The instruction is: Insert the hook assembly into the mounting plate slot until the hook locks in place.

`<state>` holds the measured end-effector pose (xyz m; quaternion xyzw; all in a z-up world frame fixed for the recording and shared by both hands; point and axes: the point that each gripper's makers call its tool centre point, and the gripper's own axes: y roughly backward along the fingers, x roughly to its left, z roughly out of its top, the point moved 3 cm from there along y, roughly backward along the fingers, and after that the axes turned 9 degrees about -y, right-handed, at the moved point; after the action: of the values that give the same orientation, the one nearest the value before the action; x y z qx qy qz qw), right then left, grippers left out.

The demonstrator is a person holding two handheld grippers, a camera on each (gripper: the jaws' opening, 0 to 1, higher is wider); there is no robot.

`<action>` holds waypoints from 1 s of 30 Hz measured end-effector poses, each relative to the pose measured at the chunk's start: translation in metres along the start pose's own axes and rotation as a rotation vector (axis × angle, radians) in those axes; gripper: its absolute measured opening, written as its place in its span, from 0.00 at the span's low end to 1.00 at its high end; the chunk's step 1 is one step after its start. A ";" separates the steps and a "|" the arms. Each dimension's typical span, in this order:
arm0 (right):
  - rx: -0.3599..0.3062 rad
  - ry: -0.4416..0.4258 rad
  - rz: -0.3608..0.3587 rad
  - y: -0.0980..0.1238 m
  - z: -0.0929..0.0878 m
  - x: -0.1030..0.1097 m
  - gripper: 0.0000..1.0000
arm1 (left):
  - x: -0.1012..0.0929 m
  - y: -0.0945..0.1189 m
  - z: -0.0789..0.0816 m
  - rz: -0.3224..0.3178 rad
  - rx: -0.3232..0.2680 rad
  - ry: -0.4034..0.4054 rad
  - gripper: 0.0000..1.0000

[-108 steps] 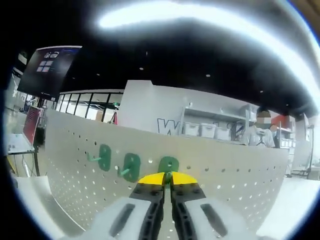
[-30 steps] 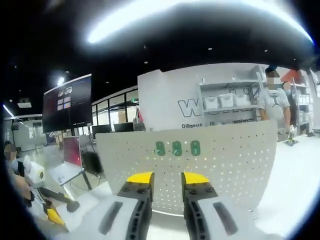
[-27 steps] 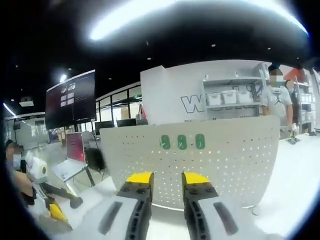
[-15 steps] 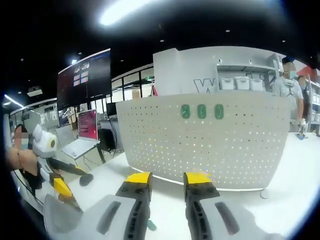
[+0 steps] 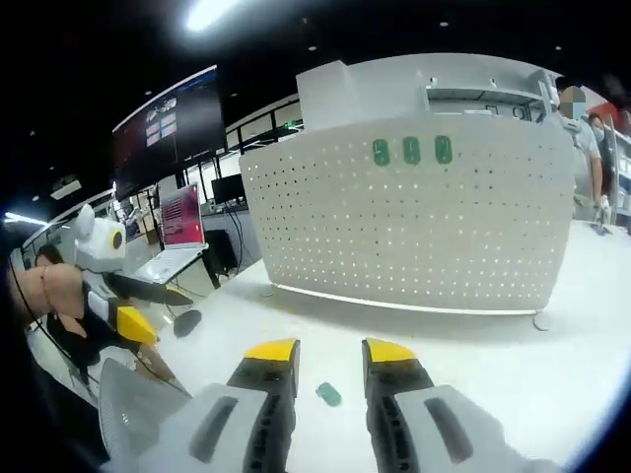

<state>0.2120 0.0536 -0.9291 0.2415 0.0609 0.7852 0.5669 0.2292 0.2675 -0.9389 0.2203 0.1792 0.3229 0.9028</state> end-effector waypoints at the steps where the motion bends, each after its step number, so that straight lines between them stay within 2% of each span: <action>1: 0.013 0.001 0.001 0.000 -0.004 0.001 0.23 | 0.000 0.000 -0.004 0.002 0.008 0.001 0.95; 6: 0.106 -0.028 0.018 0.002 -0.029 0.005 0.23 | -0.002 -0.001 -0.015 -0.020 0.037 0.023 0.95; 11: 0.174 -0.030 0.026 0.003 -0.046 0.005 0.23 | -0.003 -0.005 -0.017 -0.031 0.050 0.019 0.94; 16: 0.215 -0.045 0.032 0.002 -0.058 0.006 0.23 | -0.004 -0.010 -0.014 -0.045 0.041 0.032 0.95; 19: 0.231 -0.046 0.036 -0.002 -0.062 0.008 0.23 | -0.004 -0.014 -0.017 -0.045 0.057 0.027 0.95; 23: 0.252 -0.065 0.039 -0.012 -0.069 0.006 0.23 | -0.005 -0.018 -0.024 -0.055 0.083 0.031 0.95; 30: 0.298 -0.123 0.049 -0.034 -0.084 0.007 0.23 | -0.005 -0.023 -0.023 -0.073 0.089 0.041 0.94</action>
<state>0.2021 0.0869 -1.0128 0.3721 0.1356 0.7649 0.5080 0.2263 0.2542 -0.9689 0.2468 0.2199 0.2860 0.8994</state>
